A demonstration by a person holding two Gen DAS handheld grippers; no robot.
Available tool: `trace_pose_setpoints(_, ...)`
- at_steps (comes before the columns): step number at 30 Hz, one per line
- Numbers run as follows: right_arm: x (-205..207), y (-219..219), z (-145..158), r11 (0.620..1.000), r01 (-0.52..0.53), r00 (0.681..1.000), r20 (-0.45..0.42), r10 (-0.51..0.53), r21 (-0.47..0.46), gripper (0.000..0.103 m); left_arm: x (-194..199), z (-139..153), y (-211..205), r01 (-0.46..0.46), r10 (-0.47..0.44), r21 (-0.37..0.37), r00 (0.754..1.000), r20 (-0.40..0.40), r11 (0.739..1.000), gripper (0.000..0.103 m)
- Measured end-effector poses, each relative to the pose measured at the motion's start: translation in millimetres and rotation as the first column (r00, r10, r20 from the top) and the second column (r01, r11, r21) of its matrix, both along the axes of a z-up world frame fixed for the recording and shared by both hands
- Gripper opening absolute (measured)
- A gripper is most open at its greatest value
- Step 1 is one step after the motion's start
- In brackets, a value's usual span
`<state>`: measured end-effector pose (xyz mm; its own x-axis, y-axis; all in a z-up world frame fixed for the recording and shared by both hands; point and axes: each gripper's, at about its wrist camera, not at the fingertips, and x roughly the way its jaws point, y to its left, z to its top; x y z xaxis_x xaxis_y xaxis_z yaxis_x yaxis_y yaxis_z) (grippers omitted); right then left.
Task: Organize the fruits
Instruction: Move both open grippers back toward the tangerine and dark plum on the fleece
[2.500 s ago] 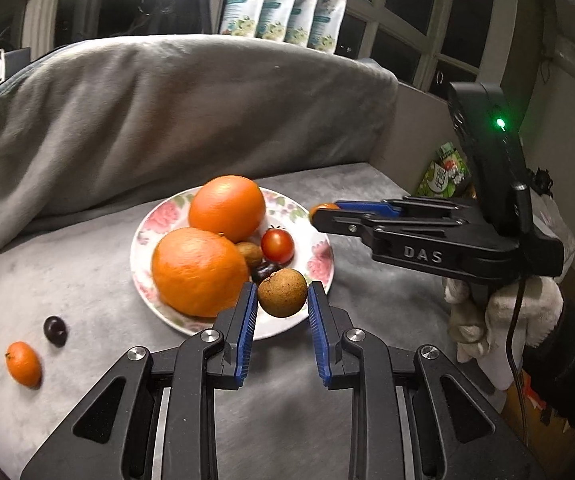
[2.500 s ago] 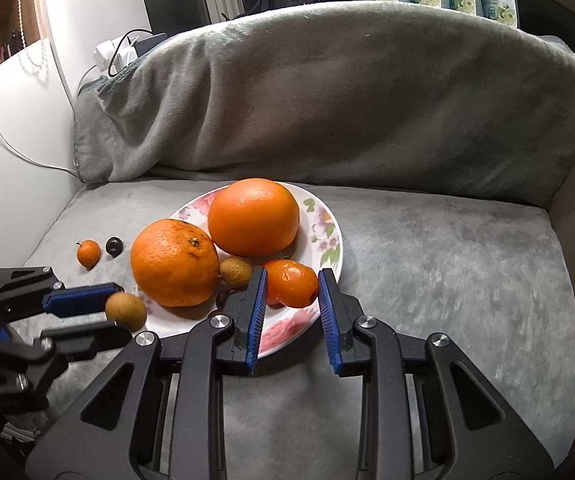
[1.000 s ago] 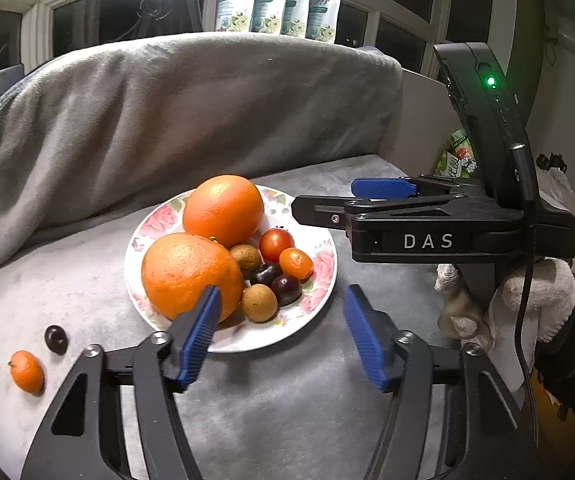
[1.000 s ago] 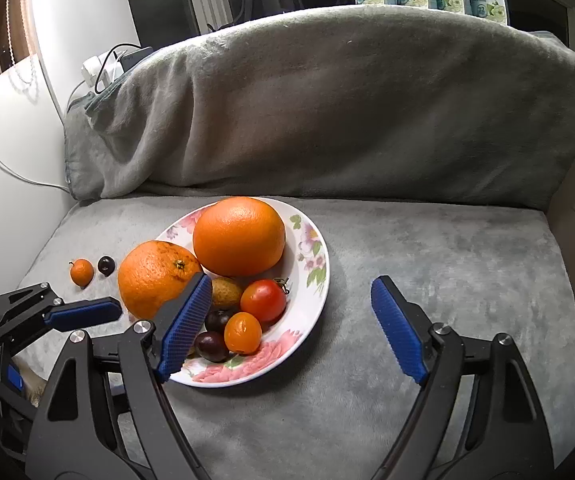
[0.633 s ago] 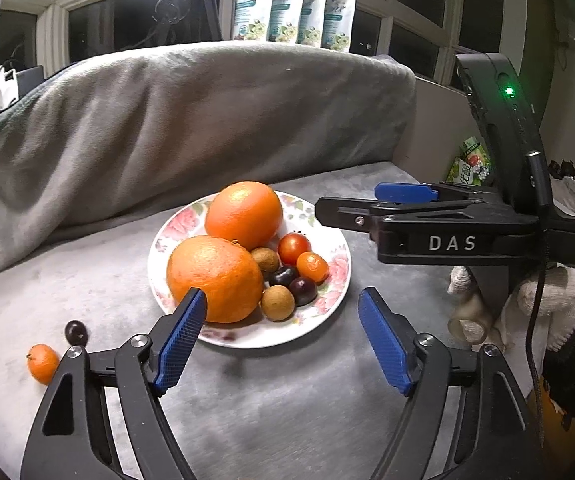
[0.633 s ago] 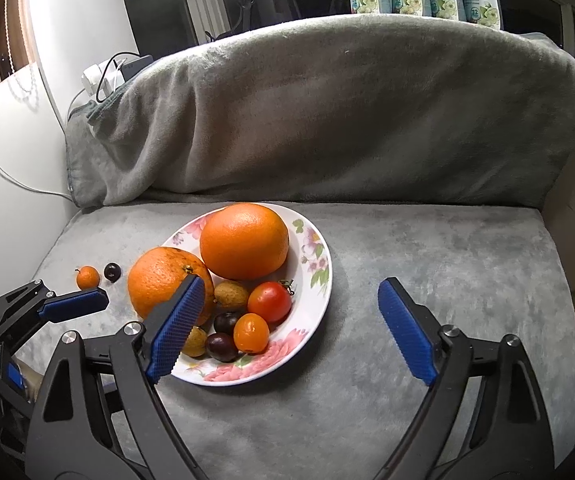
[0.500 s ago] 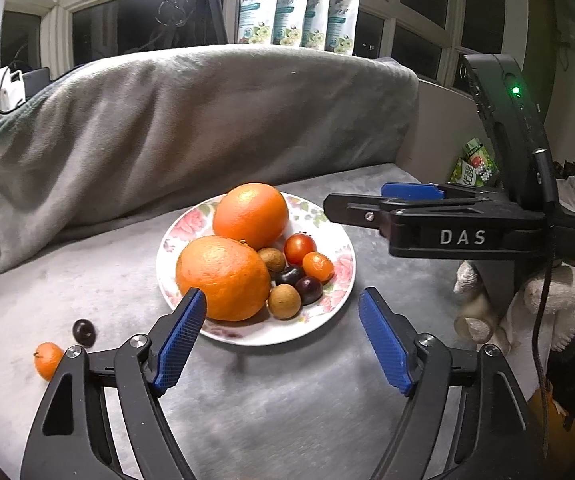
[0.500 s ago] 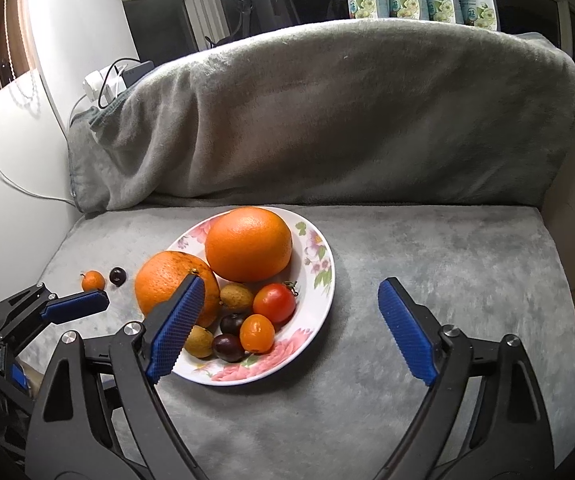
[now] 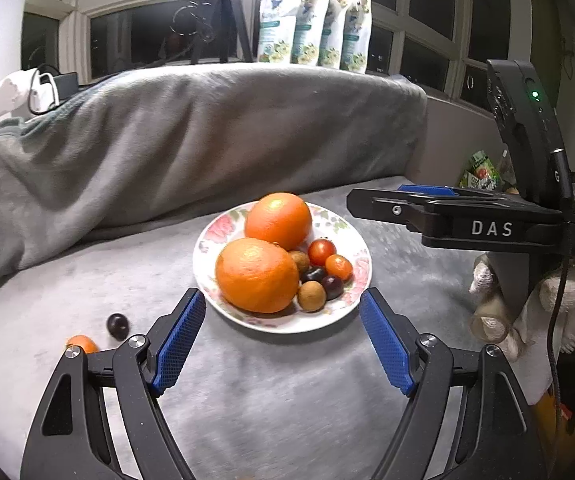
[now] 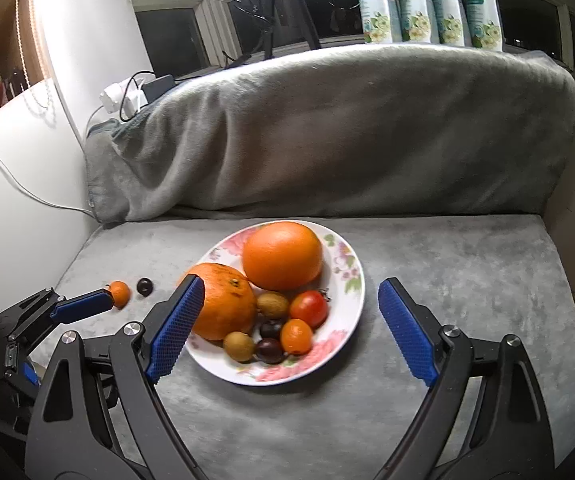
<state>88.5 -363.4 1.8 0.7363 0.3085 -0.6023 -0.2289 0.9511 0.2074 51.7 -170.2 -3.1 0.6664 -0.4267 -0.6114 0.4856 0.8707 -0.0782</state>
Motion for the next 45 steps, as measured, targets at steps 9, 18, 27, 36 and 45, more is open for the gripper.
trace_pose_setpoints(9,-2,27,9,0.999,-0.038,0.999,0.011,0.038,-0.007,0.091,-2,4,31,-0.044,0.044,-0.020,0.999,0.005,0.999,0.080)
trace_pose_setpoints(18,-2,58,16,0.996,-0.088,0.996,0.023,0.089,-0.009,0.091,1,2,69,-0.104,0.104,-0.043,0.995,-0.003,0.994,0.080)
trace_pose_setpoints(27,7,90,20,0.987,-0.161,0.987,0.026,0.161,-0.007,0.091,2,-13,127,-0.212,0.211,-0.043,0.977,-0.031,0.976,0.080)
trace_pose_setpoints(36,20,123,16,0.971,-0.240,0.971,0.008,0.240,0.002,0.091,6,-32,167,-0.280,0.277,-0.040,0.958,-0.072,0.959,0.080)
trace_pose_setpoints(45,33,159,1,0.944,-0.329,0.943,-0.043,0.331,0.030,0.091,17,-45,171,-0.256,0.250,-0.053,0.962,-0.109,0.965,0.065)
